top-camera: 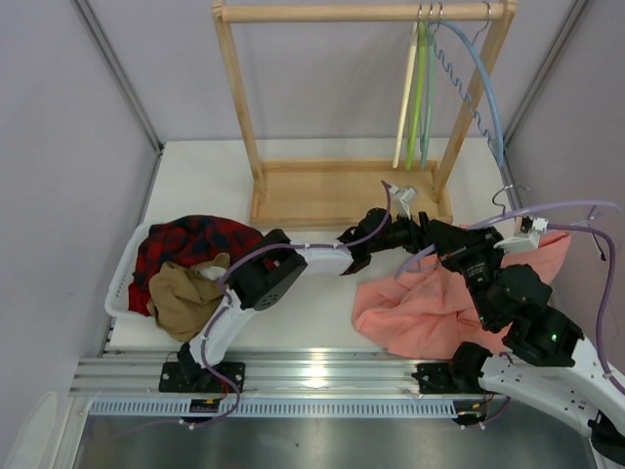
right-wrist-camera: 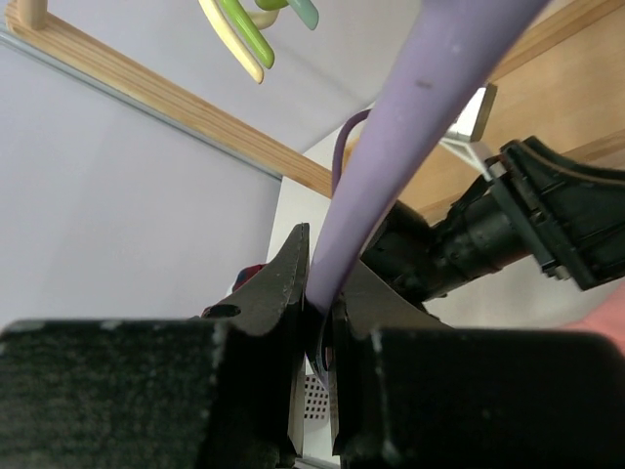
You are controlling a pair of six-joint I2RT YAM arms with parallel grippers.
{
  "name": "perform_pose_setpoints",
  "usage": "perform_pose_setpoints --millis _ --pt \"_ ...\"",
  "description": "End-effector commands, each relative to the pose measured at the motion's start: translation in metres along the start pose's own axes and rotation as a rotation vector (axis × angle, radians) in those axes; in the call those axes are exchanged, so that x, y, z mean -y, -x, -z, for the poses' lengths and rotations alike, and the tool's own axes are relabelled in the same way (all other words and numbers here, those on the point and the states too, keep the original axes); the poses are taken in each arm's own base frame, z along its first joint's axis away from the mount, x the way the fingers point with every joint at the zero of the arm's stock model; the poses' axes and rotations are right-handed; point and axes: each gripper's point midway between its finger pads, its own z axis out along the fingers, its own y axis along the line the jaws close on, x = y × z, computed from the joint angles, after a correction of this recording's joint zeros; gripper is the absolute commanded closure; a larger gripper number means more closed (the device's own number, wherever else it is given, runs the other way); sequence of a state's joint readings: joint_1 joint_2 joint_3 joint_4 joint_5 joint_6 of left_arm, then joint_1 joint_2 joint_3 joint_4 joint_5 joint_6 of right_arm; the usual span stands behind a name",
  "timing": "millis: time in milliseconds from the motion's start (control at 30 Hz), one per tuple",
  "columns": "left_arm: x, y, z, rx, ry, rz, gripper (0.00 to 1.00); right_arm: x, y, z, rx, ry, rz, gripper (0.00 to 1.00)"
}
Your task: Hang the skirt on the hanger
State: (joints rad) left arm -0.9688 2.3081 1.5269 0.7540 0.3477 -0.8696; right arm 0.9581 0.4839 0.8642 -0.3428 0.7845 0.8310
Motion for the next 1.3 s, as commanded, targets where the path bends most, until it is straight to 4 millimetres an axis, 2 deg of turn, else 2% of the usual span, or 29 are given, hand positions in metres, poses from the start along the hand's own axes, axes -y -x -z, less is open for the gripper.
perform_pose_setpoints --millis 0,100,267,433,500,533,700,833,867,933,1000,1033,1067,1100,1167,1200,1233,1267 --pt "0.023 0.022 -0.025 0.1 -0.053 -0.016 0.2 0.0 0.008 0.001 0.022 0.004 0.018 1.0" --pt "0.004 0.011 -0.037 0.083 0.009 -0.01 0.19 -0.002 0.008 0.003 0.019 0.012 0.015 1.0" --pt "-0.022 -0.001 -0.04 0.079 0.093 0.018 0.18 -0.004 0.007 0.003 0.011 0.022 0.013 1.0" --pt "-0.038 -0.007 -0.047 0.083 0.124 0.05 0.17 -0.003 0.007 0.004 0.006 0.023 0.014 1.0" --pt "-0.043 -0.013 -0.05 0.066 0.124 0.065 0.17 -0.003 0.008 0.005 0.006 0.021 0.015 1.0" --pt "-0.039 -0.007 -0.057 0.079 0.108 0.065 0.17 -0.003 0.008 0.005 0.005 0.02 0.017 1.0" --pt "-0.033 -0.005 -0.068 0.08 0.077 0.074 0.2 -0.004 0.009 0.005 0.006 0.023 0.016 1.0" --pt "-0.032 -0.006 -0.07 0.075 0.071 0.077 0.37 -0.004 0.008 0.004 0.007 0.017 0.023 1.0" --pt "-0.033 -0.006 -0.07 0.074 0.073 0.077 0.49 -0.003 0.009 0.003 0.011 0.013 0.023 1.0" --pt "-0.035 -0.01 -0.068 0.063 0.074 0.081 0.64 -0.003 0.009 0.003 0.014 0.009 0.024 1.0" --pt "-0.028 -0.009 -0.062 0.056 0.051 0.088 0.76 0.0 0.011 0.002 0.025 -0.006 0.025 1.0" --pt "-0.035 -0.014 -0.054 0.046 0.064 0.095 0.85 0.0 0.012 0.002 0.029 -0.009 0.023 1.0" --pt "-0.028 -0.006 -0.049 0.074 0.038 0.082 0.88 0.0 0.011 0.002 0.03 -0.01 0.022 1.0" --pt "-0.035 -0.016 -0.034 0.06 0.069 0.087 0.91 0.0 0.011 0.001 0.031 -0.011 0.023 1.0" --pt "-0.027 -0.004 -0.024 0.084 0.05 0.037 0.97 0.0 0.011 -0.001 0.037 -0.017 0.027 1.0" --pt "-0.04 -0.018 -0.01 0.056 0.088 0.035 0.98 0.001 0.012 -0.002 0.043 -0.026 0.033 1.0" --pt "-0.021 0.0 -0.003 0.083 0.063 0.008 1.0 0.002 0.012 -0.003 0.047 -0.03 0.039 1.0" --pt "-0.013 0.008 0.002 0.102 0.051 -0.023 1.0 0.002 0.014 -0.003 0.054 -0.036 0.042 1.0"
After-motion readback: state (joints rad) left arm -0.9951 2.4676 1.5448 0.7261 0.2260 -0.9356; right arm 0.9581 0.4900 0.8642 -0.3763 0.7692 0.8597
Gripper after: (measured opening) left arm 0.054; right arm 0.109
